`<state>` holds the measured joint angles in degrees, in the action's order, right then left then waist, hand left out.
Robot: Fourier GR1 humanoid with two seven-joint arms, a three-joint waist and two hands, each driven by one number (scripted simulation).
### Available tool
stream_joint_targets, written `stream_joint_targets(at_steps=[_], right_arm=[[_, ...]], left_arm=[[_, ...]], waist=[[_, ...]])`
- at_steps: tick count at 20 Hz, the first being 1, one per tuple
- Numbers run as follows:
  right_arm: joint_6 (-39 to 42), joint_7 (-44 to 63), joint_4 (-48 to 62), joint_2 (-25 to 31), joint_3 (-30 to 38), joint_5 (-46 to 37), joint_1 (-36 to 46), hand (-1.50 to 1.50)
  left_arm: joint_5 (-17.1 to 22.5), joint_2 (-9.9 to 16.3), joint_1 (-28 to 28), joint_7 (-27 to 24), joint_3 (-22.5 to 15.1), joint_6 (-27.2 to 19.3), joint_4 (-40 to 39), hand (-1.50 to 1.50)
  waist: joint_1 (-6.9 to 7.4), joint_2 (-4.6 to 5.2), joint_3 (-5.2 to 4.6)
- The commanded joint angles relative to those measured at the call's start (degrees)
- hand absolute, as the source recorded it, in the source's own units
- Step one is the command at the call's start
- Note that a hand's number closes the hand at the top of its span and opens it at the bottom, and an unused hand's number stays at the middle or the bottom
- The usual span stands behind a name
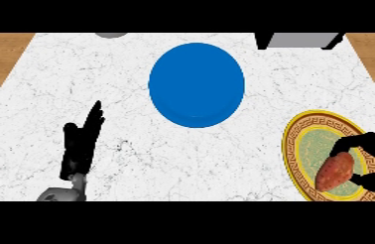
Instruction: Pick the sweet potato from the plate and place it in the plate
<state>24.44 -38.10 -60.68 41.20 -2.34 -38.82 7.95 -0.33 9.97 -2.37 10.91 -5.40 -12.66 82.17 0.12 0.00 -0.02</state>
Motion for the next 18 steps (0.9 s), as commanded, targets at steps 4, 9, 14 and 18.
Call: stream_joint_targets(at_steps=[4, 9, 14, 18], right_arm=[[-6.87, -6.71, 6.54, -3.07, 1.88, -4.42, 1.66, 1.5], [-9.0, 22.18, -6.34, -20.95, -2.17, -5.77, 9.21, 1.5], [-14.05, 37.13, -6.86, -30.54, -2.52, -10.19, 16.84, 1.5], [-21.88, 52.25, -7.97, -39.89, -4.87, -17.86, 23.85, 1.5]], left_arm=[[-0.08, -0.43, 0.02, -0.87, 2.38, 2.22, -1.27, 0.0], [-0.7, -0.04, -1.0, 2.28, 0.28, 2.72, 1.14, 0.0], [-0.8, -0.49, -2.08, 2.09, -0.97, 3.61, 1.37, 0.0], [-1.26, -1.15, -2.9, 2.38, -2.18, 3.84, 1.5, 0.0]], waist=[[0.07, 0.04, 0.04], [2.57, -0.09, -0.32], [6.7, 0.18, -0.5], [6.82, -0.01, -0.37]])
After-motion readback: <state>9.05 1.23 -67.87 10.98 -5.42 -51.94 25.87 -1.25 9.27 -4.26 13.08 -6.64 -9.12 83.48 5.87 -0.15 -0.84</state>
